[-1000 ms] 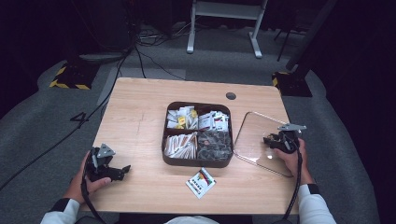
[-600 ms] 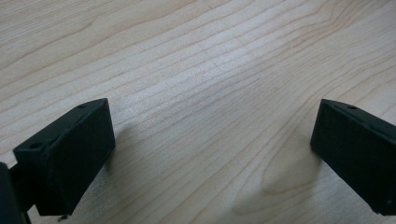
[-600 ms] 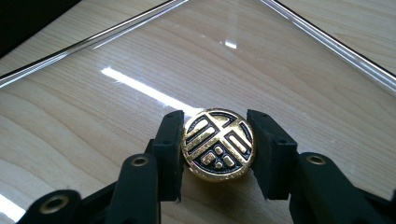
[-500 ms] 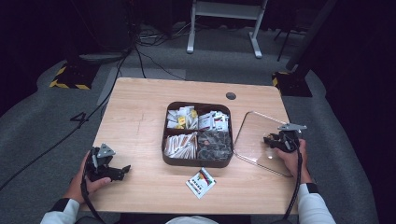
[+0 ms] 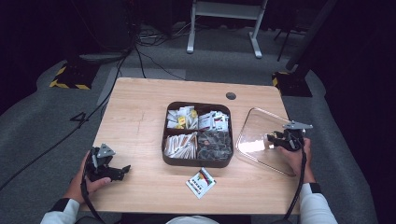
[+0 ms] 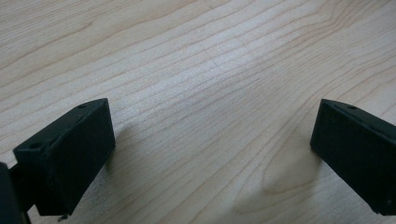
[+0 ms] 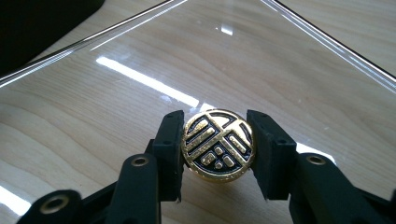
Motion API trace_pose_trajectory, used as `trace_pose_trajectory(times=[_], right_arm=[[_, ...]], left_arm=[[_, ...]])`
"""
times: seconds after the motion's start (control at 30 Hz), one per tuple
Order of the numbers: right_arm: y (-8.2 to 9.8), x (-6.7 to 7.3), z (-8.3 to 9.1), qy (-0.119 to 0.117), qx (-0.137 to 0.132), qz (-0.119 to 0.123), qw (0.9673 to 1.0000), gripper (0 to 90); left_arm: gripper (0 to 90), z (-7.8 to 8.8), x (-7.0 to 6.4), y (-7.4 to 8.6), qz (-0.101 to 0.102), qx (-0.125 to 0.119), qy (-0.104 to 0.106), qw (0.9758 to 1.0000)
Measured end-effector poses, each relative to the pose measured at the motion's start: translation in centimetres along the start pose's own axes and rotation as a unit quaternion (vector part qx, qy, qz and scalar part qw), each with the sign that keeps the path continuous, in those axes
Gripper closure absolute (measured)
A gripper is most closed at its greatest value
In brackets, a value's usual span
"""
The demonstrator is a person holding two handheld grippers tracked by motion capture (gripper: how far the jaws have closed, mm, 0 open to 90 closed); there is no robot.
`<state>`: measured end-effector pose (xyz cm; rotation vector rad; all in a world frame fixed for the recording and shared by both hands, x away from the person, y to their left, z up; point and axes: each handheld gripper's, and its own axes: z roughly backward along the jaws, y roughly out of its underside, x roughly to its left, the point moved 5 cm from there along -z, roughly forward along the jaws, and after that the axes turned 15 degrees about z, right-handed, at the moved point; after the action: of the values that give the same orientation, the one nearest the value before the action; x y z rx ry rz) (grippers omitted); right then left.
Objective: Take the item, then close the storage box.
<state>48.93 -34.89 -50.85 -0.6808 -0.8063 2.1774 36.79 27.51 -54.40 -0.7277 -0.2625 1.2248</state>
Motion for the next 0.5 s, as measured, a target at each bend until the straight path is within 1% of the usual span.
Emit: trace_pose_trajectory(times=[0.13, 0.2, 0.23, 0.37, 0.5], right_arm=[[-0.9, -0.3, 0.8, 0.006, -0.014, 0.002, 0.9999, 59.1], [-1.8, -0.4, 1.4, 0.008, -0.026, 0.002, 0.9996, 59.1], [-1.8, -0.4, 1.4, 0.008, -0.026, 0.002, 0.9996, 59.1], [-3.2, -0.6, 2.3, 0.01, -0.041, 0.006, 0.9991, 59.1], [-4.1, -0.6, 2.6, 0.011, -0.046, 0.011, 0.9988, 59.1]], left_arm=[[0.0, 0.0, 0.0, 0.0, 0.0, -0.001, 0.0, 1.0], [0.1, 0.0, 0.0, 0.0, -0.001, -0.001, 0.0, 1.0], [0.1, 0.0, 0.0, 0.0, 0.0, -0.001, 0.001, 1.0], [0.1, 0.0, 0.0, 0.0, 0.001, -0.001, 0.0, 1.0], [0.0, 0.0, 0.0, 0.0, 0.001, -0.002, -0.001, 1.0]])
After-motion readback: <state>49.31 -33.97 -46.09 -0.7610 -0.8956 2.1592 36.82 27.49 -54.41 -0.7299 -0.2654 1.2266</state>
